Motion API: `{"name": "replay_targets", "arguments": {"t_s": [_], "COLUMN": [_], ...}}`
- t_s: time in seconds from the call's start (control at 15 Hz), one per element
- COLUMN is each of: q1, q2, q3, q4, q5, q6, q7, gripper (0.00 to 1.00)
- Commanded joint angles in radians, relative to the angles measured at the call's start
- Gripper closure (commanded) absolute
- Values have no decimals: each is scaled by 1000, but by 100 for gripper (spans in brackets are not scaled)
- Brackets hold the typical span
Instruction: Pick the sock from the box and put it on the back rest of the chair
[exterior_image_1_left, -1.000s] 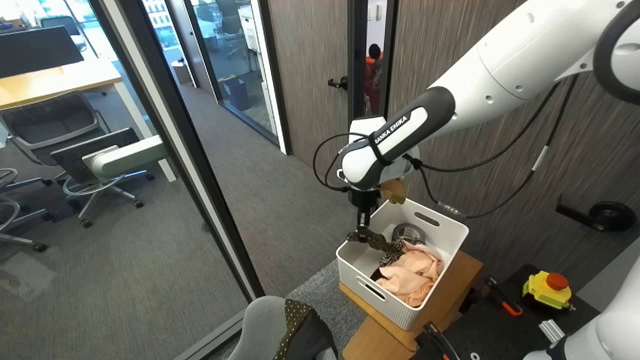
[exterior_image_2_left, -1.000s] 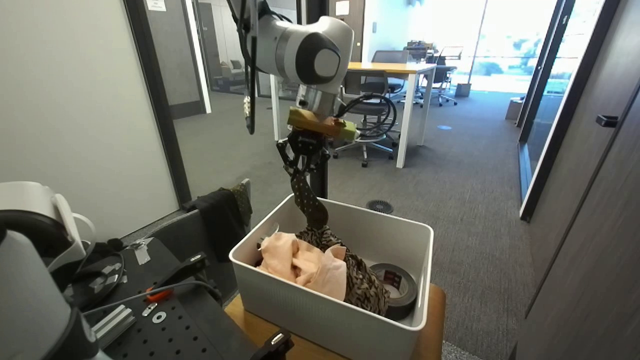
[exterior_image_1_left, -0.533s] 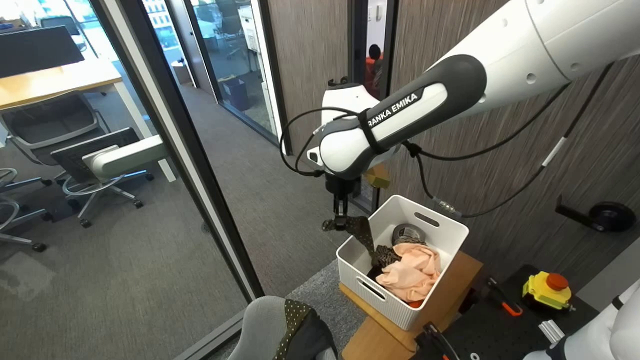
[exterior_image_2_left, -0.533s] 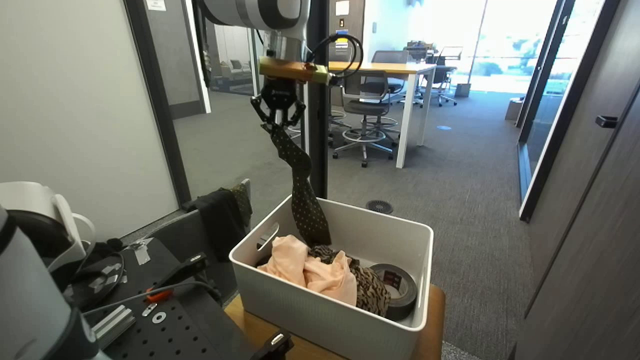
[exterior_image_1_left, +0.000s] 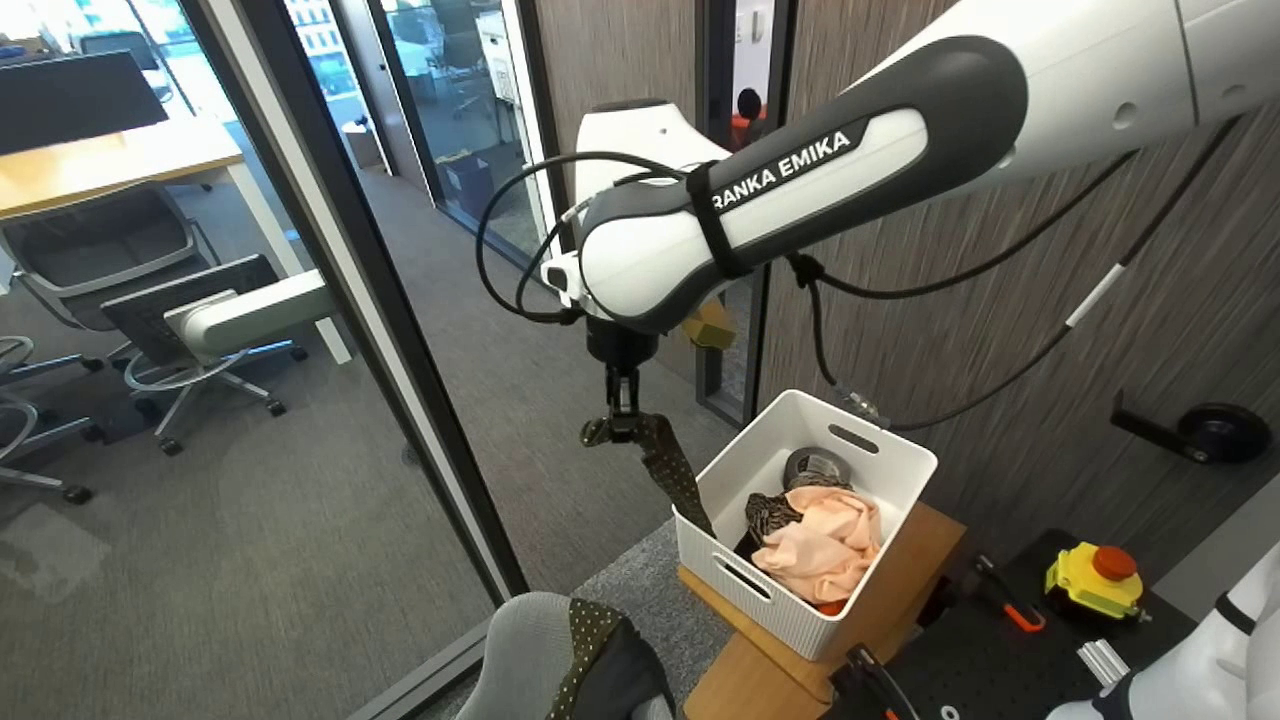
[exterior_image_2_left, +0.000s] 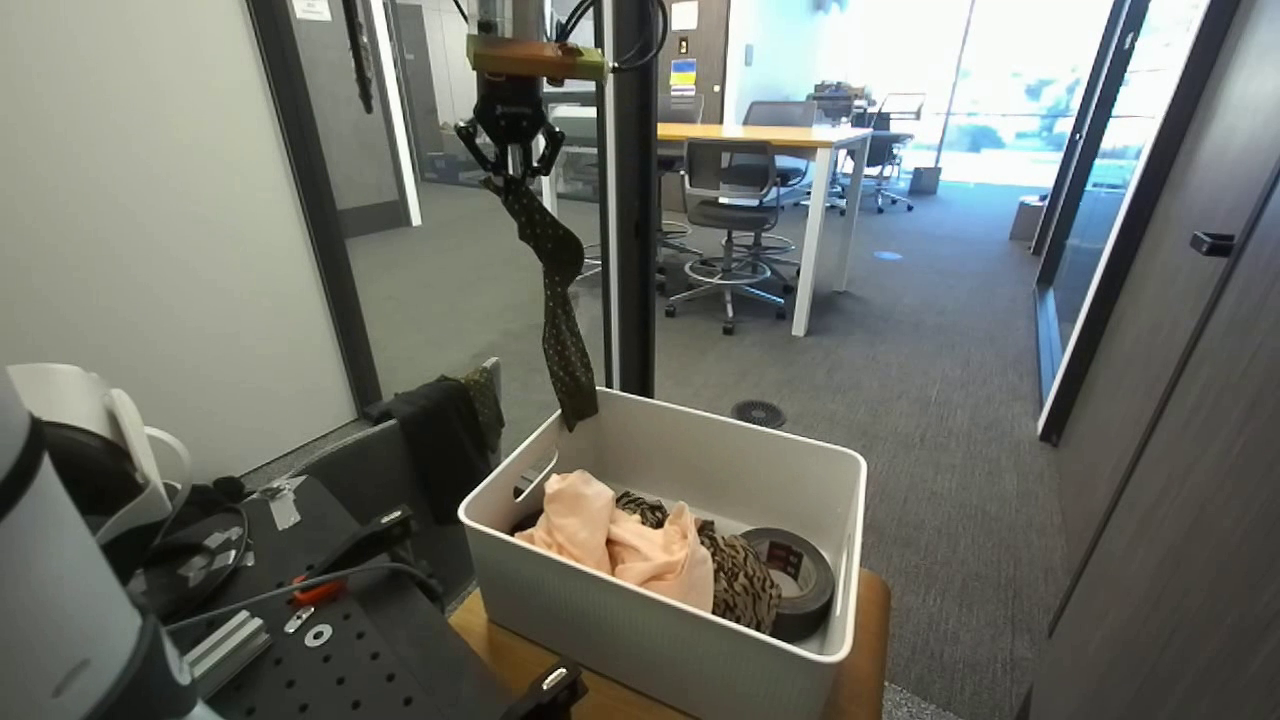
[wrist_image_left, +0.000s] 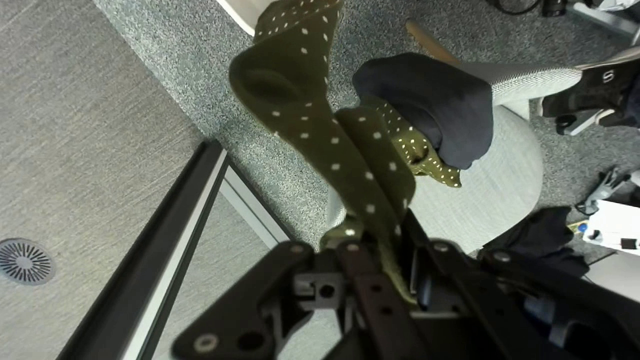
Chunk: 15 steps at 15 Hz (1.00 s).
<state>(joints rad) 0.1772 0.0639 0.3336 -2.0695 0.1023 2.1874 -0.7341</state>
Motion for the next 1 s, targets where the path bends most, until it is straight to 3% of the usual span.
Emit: {"name": "replay_targets", "arguments": {"t_s": [0.0,0.47,0.93], "q1": [50,94,106], "q2": [60,195,267], "q3": [-10,-5,4], "q4": [109,305,431], "q5": [-47,-120,-109], "q6": [-52,-132,-175], "q7": [28,43,19], "gripper": [92,92,92]}}
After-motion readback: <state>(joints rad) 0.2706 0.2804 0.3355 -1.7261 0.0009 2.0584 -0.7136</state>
